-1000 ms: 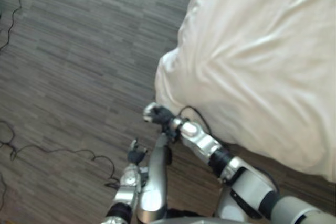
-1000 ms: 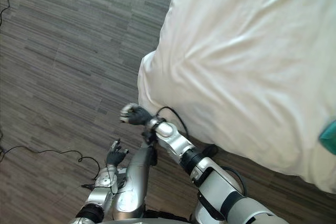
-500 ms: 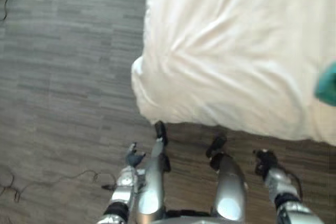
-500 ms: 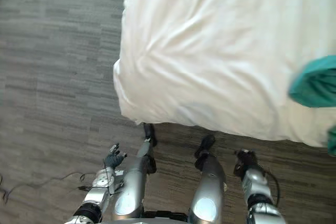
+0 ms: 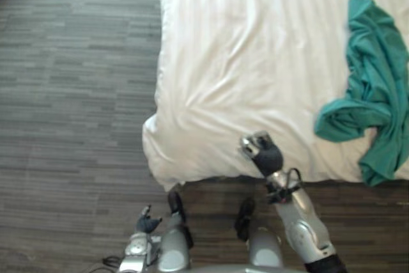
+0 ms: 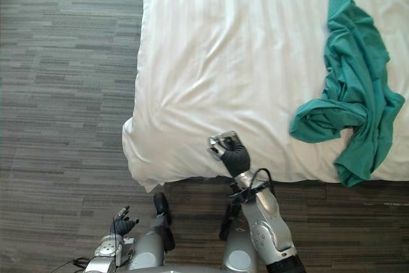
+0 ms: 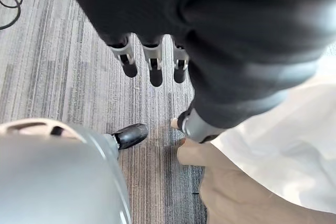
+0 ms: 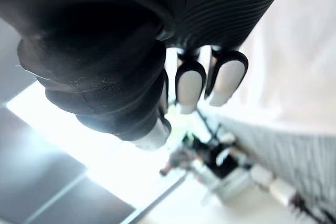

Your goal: Tidy the bed and pick cloth on bed and put in laundry

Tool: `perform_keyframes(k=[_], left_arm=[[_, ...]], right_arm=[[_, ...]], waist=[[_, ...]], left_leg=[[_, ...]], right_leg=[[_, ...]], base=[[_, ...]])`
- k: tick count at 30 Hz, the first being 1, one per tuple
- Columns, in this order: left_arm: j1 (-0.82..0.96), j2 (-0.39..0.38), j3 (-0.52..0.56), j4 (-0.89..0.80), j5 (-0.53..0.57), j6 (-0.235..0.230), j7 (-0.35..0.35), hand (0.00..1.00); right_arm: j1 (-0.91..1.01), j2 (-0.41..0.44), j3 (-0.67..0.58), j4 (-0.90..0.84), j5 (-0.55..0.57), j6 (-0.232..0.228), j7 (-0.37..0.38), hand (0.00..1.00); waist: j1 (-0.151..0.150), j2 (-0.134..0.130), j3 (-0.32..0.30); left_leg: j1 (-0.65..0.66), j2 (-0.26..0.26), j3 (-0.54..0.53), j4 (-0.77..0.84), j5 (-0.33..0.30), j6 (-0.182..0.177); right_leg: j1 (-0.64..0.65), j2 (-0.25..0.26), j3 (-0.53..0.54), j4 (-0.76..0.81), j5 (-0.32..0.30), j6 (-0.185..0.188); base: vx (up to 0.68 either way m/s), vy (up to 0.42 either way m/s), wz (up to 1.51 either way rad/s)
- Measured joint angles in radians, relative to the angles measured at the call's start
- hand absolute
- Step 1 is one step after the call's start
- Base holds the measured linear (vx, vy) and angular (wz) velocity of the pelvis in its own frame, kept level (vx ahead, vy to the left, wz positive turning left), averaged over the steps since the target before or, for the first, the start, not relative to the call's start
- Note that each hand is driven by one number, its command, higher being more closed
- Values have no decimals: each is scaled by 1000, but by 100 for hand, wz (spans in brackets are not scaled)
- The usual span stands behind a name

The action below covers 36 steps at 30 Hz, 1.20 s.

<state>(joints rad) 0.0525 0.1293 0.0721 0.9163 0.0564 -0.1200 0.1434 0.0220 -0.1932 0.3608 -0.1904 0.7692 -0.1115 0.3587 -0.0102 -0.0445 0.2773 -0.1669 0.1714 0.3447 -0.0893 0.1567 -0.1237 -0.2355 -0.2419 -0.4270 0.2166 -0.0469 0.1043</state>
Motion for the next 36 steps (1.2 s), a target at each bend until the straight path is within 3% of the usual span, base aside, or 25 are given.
perform_keyframes(k=[5,7,9,11,13,14,15,19,21,23,27,28,30,31,33,36], left_arm=[[-1,-1,0,-1,6,-4,-10,0],[-5,-1,-1,-1,6,-8,-9,0],[-19,-10,-6,-4,4,-11,-7,0],[-40,-23,-45,-11,2,-17,-5,0],[-45,-36,-51,-26,-6,-21,-3,0],[-52,-48,-64,-41,-12,-22,7,0],[-54,-54,-72,-48,-19,-23,12,0],[-73,-59,-112,-70,-26,-23,12,0],[-98,-75,-160,-95,-26,-38,12,0],[-111,-80,-187,-100,-26,-43,11,0],[-116,-80,-199,-103,-26,-43,11,0],[-113,-74,-194,-98,-27,-38,11,0],[-110,-69,-185,-96,-27,-37,11,0],[-110,-59,-168,-90,-27,-37,11,0],[-109,-38,-126,-89,-27,-28,10,0],[-109,-40,-84,-85,-27,-15,7,0]], right_arm=[[-121,16,85,3,67,22,13,100],[-281,48,82,64,80,8,-7,100],[-431,76,64,154,95,-16,-44,100],[-648,105,21,321,98,-43,-106,100],[-741,109,-8,404,98,-53,-139,100],[-818,109,-41,483,98,-66,-164,100],[-860,109,-67,537,103,-73,-184,100],[-922,77,-162,718,94,-79,-241,100],[-921,28,-205,771,41,-94,-261,100],[-931,34,-205,789,-24,-99,-259,100],[-907,47,-242,798,-101,-107,-245,100],[-862,106,-310,780,-112,-114,-244,100],[-804,157,-354,740,-112,-114,-242,100],[-736,213,-396,695,-111,-113,-233,100],[-622,321,-484,652,-101,-113,-202,100],[-520,350,-554,626,-89,-97,-181,100]], waist=[[3,1,0],[11,10,6],[31,33,19],[57,96,55],[86,133,77],[98,173,104],[112,189,112],[121,227,141],[127,249,156],[119,257,161],[91,256,163],[62,245,165],[41,225,166],[14,195,165],[-32,122,168],[-40,57,139]], left_leg=[[-15,-2,-28,0,0,1],[-35,0,-50,13,4,5],[-61,0,-70,28,6,8],[-100,-4,-95,38,16,17],[-122,-7,-97,38,22,21],[-147,-14,-101,37,37,28],[-170,-18,-103,36,43,28],[-215,-37,-102,33,55,37],[-226,-53,-93,31,55,37],[-226,-62,-83,26,55,37],[-224,-68,-68,23,55,38],[-215,-69,-64,24,51,42],[-209,-69,-56,34,40,56],[-202,-68,-45,44,30,69],[-177,-66,-36,46,15,59],[-149,-62,1,33,0,60]], right_leg=[[12,4,-17,-30,20,4],[11,4,-36,-28,22,0],[2,1,-49,-24,25,-4],[-22,-8,-68,-6,26,-6],[-50,-15,-67,10,27,-7],[-73,-27,-75,29,26,-7],[-103,-34,-73,40,27,-7],[-161,-64,-66,70,27,-7],[-190,-84,-49,82,30,-2],[-204,-91,-31,83,34,3],[-199,-91,-22,56,49,11],[-179,-86,-20,28,63,15],[-165,-82,-14,8,70,18],[-152,-77,-7,-11,76,22],[-114,-54,12,-76,107,15],[-76,-33,30,-161,148,21]], base=[[-15,5,9],[-54,-1,24],[-83,2,30],[-106,18,29],[-88,18,12],[-78,17,16],[-75,16,18],[-16,13,7],[-4,14,-4],[-7,18,-13],[0,4,-4],[9,-2,-5],[10,-2,-13],[18,-6,-21],[38,-7,-30],[26,-5,-26]])
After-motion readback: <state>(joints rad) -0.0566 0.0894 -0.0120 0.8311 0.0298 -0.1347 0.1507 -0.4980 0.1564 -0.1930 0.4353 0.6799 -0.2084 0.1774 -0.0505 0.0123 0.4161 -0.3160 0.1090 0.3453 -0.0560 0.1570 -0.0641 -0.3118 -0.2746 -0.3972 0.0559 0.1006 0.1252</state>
